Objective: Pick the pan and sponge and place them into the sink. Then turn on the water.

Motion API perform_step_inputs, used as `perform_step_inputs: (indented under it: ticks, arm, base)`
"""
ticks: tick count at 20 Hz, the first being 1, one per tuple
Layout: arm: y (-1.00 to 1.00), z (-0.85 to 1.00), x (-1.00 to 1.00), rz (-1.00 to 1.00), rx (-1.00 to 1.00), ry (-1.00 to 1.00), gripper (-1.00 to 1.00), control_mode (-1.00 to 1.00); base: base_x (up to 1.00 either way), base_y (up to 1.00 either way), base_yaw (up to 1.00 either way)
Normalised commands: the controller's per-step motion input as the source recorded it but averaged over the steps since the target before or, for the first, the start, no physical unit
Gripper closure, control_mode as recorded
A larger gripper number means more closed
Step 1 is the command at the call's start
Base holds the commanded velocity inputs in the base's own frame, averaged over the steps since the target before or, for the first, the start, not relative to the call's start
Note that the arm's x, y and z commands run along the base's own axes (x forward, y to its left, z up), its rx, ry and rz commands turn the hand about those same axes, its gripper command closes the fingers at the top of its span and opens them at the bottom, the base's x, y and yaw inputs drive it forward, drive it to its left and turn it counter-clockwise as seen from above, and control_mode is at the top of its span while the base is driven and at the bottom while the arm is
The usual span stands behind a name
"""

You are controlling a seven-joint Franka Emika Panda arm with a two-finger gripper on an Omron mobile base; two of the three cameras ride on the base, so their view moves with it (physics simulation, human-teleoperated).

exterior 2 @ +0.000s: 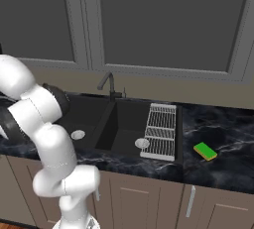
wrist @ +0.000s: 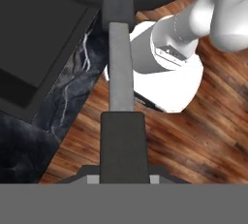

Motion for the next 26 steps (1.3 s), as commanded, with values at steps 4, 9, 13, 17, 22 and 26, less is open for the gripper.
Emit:
perform_step_inputs:
  ticks: [4,9,13,17,22,26]
  arm:
    - [-0.35,0.12,0.08,-0.06,0.05,0.0,1.0,-1.0]
    - [-0.28,0.09,0.16,-0.03,0.05,0.01,1.0,-1.0]
    - [-0.09,0.0,0.27,0.02,0.06,0.03,1.0,-1.0]
    - [-0.08,0.0,0.33,0.07,0.03,0.04,1.0,-1.0]
    - [-0.21,0.0,0.28,0.09,0.02,0.01,1.0,-1.0]
    - [-0.21,-0.01,0.2,0.09,0.0,0.01,1.0,-1.0]
  base:
    - [0.0,0.0,0.0]
    - [0.0,0.0,0.0]
    - [0.0,0.0,0.0]
    - [0.0,0.0,0.0]
    - [0.0,0.0,0.0]
    - [0.0,0.0,0.0]
